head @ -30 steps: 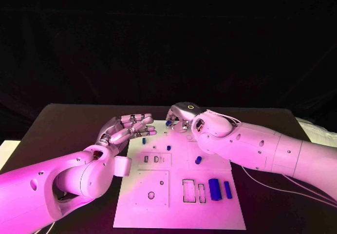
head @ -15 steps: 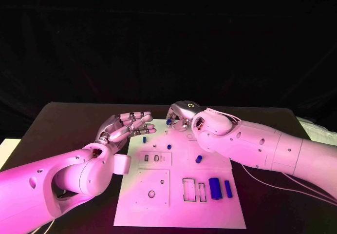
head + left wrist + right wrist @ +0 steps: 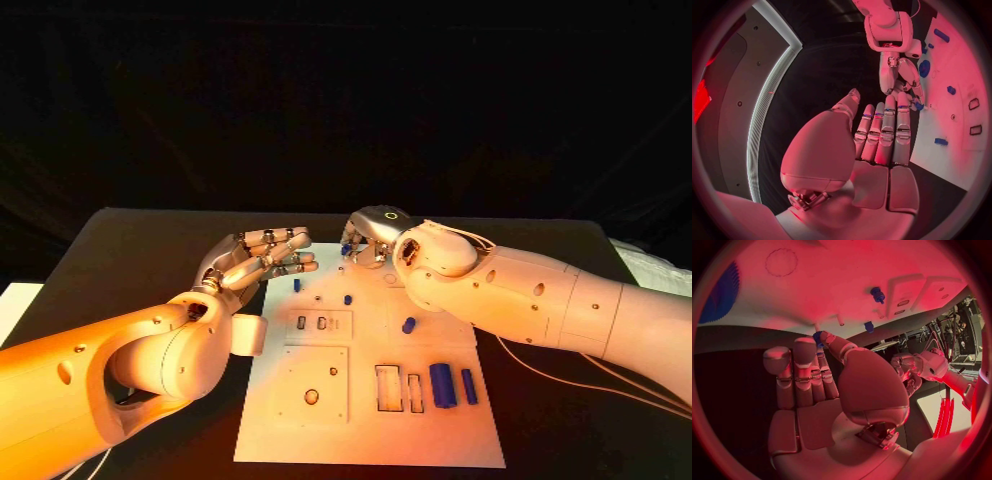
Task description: Assemble the parts on the task board
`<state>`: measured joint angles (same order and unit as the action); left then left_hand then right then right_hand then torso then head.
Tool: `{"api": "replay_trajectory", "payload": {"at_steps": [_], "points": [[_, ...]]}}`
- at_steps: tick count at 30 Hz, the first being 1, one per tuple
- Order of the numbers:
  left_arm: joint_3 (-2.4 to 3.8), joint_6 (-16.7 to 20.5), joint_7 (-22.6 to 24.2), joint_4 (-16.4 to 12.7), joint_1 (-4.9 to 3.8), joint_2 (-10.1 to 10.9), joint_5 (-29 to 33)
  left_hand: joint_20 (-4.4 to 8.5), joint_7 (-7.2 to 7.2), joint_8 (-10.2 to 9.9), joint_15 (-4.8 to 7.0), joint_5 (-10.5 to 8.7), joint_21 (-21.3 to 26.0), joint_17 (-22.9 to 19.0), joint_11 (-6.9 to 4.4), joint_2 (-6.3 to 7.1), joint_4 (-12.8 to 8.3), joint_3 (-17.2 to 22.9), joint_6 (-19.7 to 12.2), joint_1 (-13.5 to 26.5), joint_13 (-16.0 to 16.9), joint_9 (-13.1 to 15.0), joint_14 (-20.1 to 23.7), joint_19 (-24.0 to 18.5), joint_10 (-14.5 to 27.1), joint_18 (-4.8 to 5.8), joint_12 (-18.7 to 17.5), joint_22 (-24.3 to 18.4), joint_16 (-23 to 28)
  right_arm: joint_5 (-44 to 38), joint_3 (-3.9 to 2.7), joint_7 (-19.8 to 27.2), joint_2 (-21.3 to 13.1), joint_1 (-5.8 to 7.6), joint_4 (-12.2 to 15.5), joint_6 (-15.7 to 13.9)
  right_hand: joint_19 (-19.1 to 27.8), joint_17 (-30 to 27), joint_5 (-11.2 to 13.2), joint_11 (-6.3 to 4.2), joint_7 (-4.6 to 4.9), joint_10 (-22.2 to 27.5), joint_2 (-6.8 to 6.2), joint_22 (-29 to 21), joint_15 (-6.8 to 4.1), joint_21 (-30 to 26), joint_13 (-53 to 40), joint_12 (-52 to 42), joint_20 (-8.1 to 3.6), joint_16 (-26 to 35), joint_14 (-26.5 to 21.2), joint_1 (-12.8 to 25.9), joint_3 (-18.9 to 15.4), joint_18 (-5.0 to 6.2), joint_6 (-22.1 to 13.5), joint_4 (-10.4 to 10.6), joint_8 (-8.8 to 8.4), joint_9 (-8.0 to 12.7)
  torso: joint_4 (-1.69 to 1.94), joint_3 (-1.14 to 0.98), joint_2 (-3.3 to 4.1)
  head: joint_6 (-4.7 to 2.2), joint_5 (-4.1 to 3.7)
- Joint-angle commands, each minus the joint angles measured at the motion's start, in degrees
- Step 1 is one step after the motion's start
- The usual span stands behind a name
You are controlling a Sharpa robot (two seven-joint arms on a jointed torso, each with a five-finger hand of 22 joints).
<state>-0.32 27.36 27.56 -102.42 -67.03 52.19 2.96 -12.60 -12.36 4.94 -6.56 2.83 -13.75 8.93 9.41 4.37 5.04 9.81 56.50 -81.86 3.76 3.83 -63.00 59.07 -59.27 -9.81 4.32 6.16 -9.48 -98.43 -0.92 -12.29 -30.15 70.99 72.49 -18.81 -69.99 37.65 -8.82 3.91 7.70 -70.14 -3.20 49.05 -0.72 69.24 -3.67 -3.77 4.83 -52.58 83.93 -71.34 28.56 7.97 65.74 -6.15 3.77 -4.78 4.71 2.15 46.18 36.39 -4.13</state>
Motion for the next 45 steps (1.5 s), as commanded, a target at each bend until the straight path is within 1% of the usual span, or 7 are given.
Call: {"api": "replay_trajectory", "payload": {"at_steps": [1,16,22,28,33,39,45], "points": [[0.06,-1.1,0.4,0.0,-0.11,0.0,0.2,0.03,-0.28,-0.2,-0.18,-0.02,0.4,0.1,0.28,-0.64,-0.3,-0.1,0.0,-0.1,0.0,0.0,-0.4,0.3,-0.2,-0.52,-0.2,-0.1,0.4,-0.8,0.13,-0.6,-0.1,-0.24,0.0,1.0,-0.2,0.0,0.2,0.11,-0.01,-0.1,-0.71,0.1,-0.19,0.3,0.0,0.2,0.22,-0.3,0.2,0.1,0.0,-0.36,0.3,0.4,0.07,0.0,0.05,0.00,-0.01,-0.01,-0.05],[0.05,-1.1,0.4,0.0,-0.12,0.0,0.3,0.04,-0.26,-0.2,-0.17,-0.02,0.4,0.1,0.27,-0.69,-0.5,-0.1,0.0,-0.2,0.0,0.0,-0.4,0.4,-0.3,-0.52,-0.3,-0.1,0.5,-0.9,0.13,-1.1,-0.1,-0.25,-0.1,0.0,0.0,-0.2,0.3,0.20,0.09,0.2,-1.18,0.0,-0.13,0.3,0.0,0.3,0.27,-0.3,0.1,0.2,0.1,-0.34,0.0,0.6,-0.08,0.0,0.23,0.04,0.01,-0.02,-0.36],[0.05,-1.1,0.3,0.0,-0.13,0.1,0.3,0.04,-0.25,-0.3,-0.17,-0.01,0.4,0.1,0.27,-0.70,-0.6,-0.1,0.0,-0.2,0.0,-0.1,-0.4,0.4,-0.3,-0.52,-0.3,-0.1,0.5,-0.3,0.13,-0.7,0.0,-0.25,-0.3,-0.2,3.5,-5.8,1.9,2.02,1.94,6.8,-5.02,-4.6,1.34,-2.3,0.1,0.3,1.51,4.0,-2.0,0.9,-1.4,0.48,-8.0,1.6,-0.37,1.2,0.30,0.11,0.00,-0.12,-0.45],[0.05,-1.1,0.2,0.1,-0.14,0.1,0.3,0.04,-0.28,-0.3,-0.18,-0.02,0.5,0.1,0.29,-0.69,-0.6,-0.1,0.0,-0.2,0.0,-0.1,-0.4,0.4,-0.2,-0.51,-0.4,-0.1,0.6,0.1,0.13,-0.2,-0.4,-0.25,0.2,-1.5,4.1,-7.0,1.9,2.11,1.80,8.7,-5.38,-5.3,1.43,-2.9,0.0,0.2,1.79,4.8,-2.3,-0.1,-3.3,0.64,-9.5,2.3,-0.16,1.0,0.40,0.11,-0.02,-0.04,-0.53],[0.05,-1.2,0.2,0.2,-0.14,0.2,0.3,0.03,-0.30,-0.4,-0.20,-0.02,0.5,0.1,0.31,-0.69,-0.7,-0.2,-0.1,-0.2,0.0,-0.1,-0.4,0.4,-0.2,-0.50,-0.4,-0.1,0.6,1.2,-0.21,0.1,-3.2,-0.25,3.4,-3.1,3.1,-5.2,1.0,1.92,1.79,6.8,-4.71,-3.9,1.28,-1.9,-0.2,-0.5,1.72,3.2,-1.6,-1.1,-3.4,0.42,-7.8,2.8,0.27,0.7,0.24,0.07,-0.10,-0.09,-0.58],[0.05,-1.3,0.2,0.2,-0.14,0.5,0.3,0.06,-0.17,-0.5,-0.17,-0.01,0.6,0.2,0.25,-0.76,-1.2,-0.1,0.0,-0.4,0.0,-0.1,-0.4,0.5,-0.2,-0.51,-0.5,-0.2,0.8,5.6,-1.75,-1.2,-10.6,-0.10,10.0,-2.4,2.6,-3.4,-0.4,1.32,1.58,3.0,-5.41,-2.9,0.90,-1.1,-0.7,-1.6,1.44,1.4,-1.1,-0.4,-3.6,0.26,-6.6,4.1,0.12,0.8,-0.40,0.03,-0.43,-0.12,-0.55],[0.04,-1.5,0.2,0.2,-0.14,0.6,0.3,0.09,-0.05,-0.5,-0.13,-0.01,0.7,0.3,0.17,-0.89,-1.4,0.0,0.1,-0.5,0.0,0.0,-0.5,0.5,-0.3,-0.52,-0.5,-0.2,0.9,12.9,-2.66,-4.2,-19.0,0.41,15.7,1.1,-3.9,10.8,-2.8,-1.57,-0.06,-10.5,-7.88,8.3,-1.28,5.3,-6.0,-9.9,-0.35,-10.0,2.1,0.6,-7.2,-1.71,-7.6,5.6,-0.10,1.0,-1.22,-0.17,-0.72,-0.10,-0.94]]}}
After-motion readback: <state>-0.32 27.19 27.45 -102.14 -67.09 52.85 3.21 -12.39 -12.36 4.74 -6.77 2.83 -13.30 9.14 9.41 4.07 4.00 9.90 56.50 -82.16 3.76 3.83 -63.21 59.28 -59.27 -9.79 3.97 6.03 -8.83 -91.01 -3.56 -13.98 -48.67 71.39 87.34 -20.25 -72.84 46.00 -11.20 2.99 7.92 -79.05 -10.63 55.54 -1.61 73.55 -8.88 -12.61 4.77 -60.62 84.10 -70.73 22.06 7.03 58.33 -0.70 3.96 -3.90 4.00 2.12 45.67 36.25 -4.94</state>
